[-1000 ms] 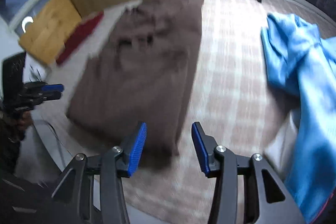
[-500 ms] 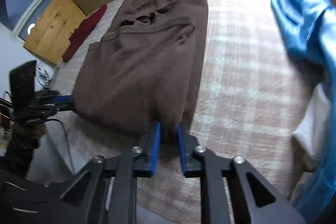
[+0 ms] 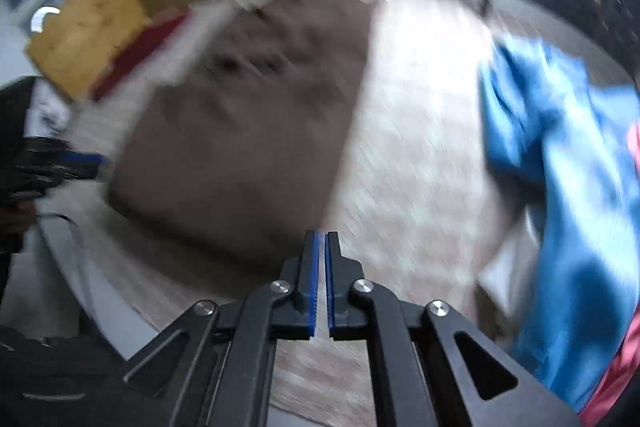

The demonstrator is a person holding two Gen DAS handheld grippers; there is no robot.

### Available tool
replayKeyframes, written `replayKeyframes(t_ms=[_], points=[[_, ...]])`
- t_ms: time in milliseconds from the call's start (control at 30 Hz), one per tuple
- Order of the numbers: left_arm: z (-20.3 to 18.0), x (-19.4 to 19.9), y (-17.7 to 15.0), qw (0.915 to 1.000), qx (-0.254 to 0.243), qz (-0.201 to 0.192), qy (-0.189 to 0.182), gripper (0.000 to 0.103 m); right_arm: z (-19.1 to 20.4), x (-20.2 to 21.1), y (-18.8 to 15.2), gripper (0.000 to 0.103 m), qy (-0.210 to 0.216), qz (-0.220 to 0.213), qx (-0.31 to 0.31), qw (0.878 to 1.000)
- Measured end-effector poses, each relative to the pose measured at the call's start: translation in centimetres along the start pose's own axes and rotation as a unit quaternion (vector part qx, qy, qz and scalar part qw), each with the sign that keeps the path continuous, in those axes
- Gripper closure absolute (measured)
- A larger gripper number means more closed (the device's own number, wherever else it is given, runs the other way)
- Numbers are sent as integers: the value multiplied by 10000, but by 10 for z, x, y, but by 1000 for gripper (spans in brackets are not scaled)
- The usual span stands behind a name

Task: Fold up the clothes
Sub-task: 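Grasp the folded garment edge with both tools and fold it again, then release the garment and withdraw both open tools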

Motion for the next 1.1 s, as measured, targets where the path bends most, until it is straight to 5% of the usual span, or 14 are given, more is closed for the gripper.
replayKeyframes(t_ms=[133, 233, 333, 500, 633, 700, 767, 967, 1100], points=[[2, -23, 4, 9997, -31, 129, 202, 91, 33, -29, 32, 93, 287, -182, 688, 9971], [8, -33, 3, 9993, -27, 175, 315, 89, 14, -84, 31, 93, -875, 660, 843, 9904], [14, -25, 4, 9993, 121, 39, 338, 90, -3, -68, 39, 93, -692, 532, 323, 9957], [13, -11, -4, 9991, 332, -142, 204, 91, 66, -52, 82, 93, 157, -134, 1076, 9940], [4, -15, -11, 9993, 162, -196, 273, 88, 105, -97, 95, 94, 580, 49, 1699, 9837], [6, -26, -13, 9990, 112, -85, 421, 84, 88, -130, 98, 95, 84, 445, 1623, 9857], [12, -24, -10, 9988, 225, -114, 424, 84, 61, -128, 102, 95, 527, 424, 961, 9931], [-3, -10, 16, 9982, -209, -515, 226, 87, 57, -96, 106, 93, 940, -102, 757, 9926], [10, -51, 47, 9959, -358, -346, 750, 90, 31, -119, 101, 96, 618, 276, 529, 9963]])
Point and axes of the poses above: each gripper's, at about its wrist camera, not at the fingertips, and x roughly against the way its jaws point, z to its left, y to its top, the point moved 1 cm from there along -x, roughly the way its jaws point, and after that the axes turned 10 degrees about x, right-handed, at the moved point
